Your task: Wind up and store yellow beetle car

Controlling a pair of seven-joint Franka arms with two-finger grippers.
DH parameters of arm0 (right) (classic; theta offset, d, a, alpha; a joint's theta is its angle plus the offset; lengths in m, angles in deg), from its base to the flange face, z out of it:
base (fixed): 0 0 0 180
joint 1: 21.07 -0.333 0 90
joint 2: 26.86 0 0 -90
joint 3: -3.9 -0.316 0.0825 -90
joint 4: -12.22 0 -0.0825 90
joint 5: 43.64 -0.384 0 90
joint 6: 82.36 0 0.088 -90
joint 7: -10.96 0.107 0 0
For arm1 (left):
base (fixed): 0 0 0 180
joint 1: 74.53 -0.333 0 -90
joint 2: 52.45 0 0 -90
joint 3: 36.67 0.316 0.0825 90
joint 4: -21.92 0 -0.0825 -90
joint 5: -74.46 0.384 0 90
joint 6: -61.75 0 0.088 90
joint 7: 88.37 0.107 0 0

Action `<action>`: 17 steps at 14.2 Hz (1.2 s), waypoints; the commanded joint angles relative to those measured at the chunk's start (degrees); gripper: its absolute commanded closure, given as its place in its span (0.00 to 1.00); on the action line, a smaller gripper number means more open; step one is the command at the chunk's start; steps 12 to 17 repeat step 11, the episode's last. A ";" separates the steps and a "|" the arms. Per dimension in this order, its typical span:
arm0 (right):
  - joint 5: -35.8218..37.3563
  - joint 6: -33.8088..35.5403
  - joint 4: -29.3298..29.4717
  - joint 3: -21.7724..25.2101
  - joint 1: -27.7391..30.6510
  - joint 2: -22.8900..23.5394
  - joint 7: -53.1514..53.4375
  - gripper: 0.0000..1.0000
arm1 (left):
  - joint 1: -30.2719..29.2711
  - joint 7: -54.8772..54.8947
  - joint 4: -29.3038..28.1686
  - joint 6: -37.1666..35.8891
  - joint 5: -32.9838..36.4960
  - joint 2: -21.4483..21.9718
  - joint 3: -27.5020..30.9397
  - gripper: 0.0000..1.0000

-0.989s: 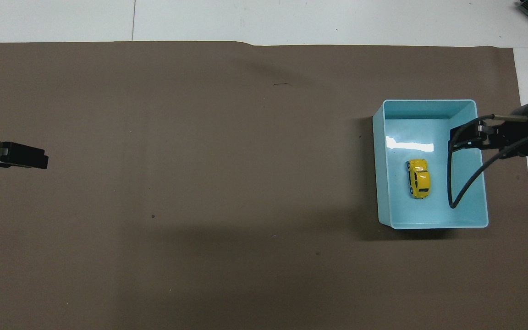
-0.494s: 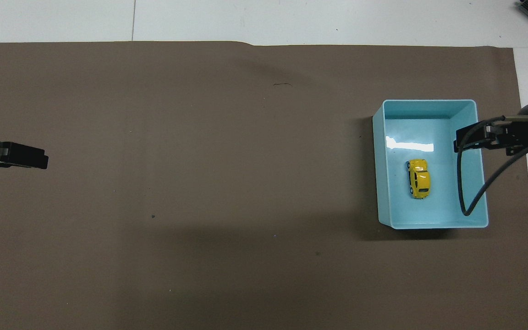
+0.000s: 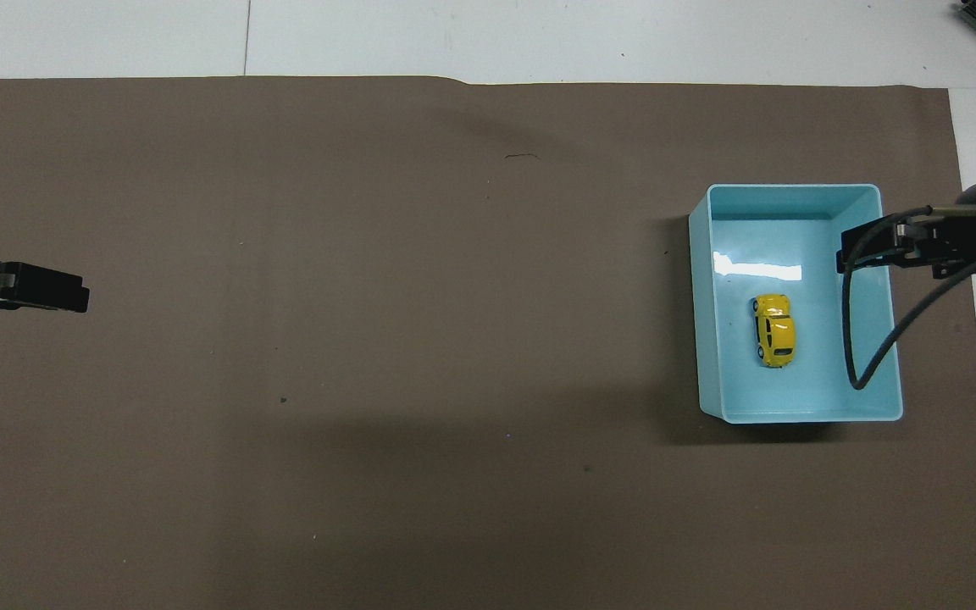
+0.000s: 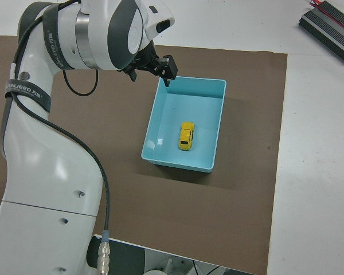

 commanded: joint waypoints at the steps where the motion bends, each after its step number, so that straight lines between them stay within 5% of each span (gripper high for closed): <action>1: -0.57 -0.28 0.53 -1.11 1.03 0.37 -1.10 0.00 | -1.22 1.00 -0.10 -0.83 -0.86 0.80 -0.61 0.00; 17: -0.39 -0.10 0.01 -1.11 1.03 0.10 -1.19 0.00 | -1.22 1.00 -0.10 -0.83 -0.86 0.80 -0.61 0.00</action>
